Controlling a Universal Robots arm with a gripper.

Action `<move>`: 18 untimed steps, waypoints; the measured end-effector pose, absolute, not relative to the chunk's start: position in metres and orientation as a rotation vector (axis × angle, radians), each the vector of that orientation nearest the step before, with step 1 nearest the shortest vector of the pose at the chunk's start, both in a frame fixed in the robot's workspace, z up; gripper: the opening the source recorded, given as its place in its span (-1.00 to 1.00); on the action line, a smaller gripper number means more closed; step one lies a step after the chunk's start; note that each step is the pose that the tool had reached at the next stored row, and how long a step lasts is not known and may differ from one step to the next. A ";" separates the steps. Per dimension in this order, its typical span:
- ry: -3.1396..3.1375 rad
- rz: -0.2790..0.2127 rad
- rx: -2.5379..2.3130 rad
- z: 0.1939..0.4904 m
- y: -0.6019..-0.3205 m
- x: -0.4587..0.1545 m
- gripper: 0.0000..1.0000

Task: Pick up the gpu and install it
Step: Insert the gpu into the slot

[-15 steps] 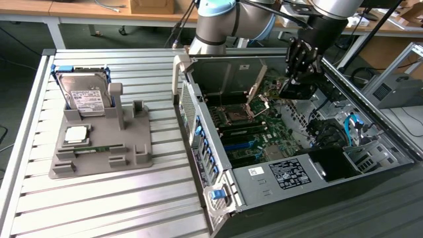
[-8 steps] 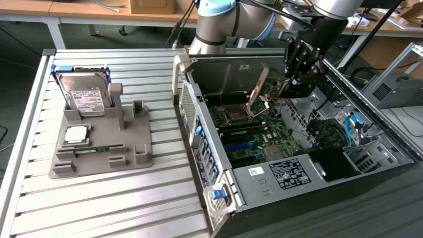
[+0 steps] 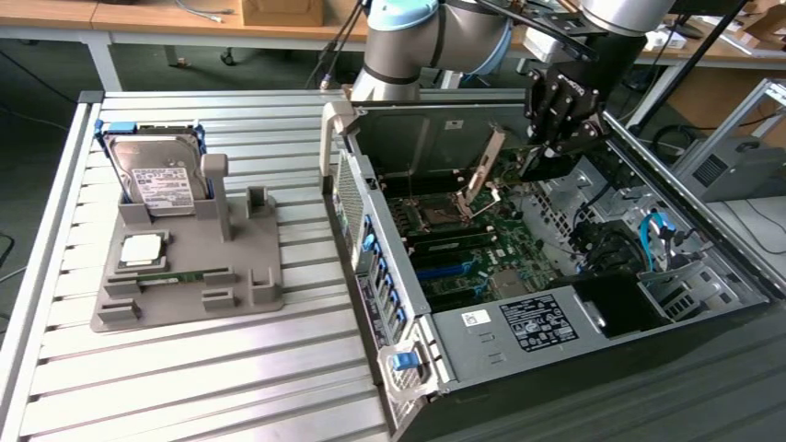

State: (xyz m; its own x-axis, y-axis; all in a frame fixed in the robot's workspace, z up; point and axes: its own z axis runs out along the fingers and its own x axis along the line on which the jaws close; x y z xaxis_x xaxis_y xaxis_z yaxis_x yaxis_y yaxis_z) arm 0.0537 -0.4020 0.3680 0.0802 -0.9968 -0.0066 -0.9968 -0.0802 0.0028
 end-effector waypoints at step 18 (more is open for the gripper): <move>2.119 0.010 -2.316 0.362 -0.404 0.052 -0.46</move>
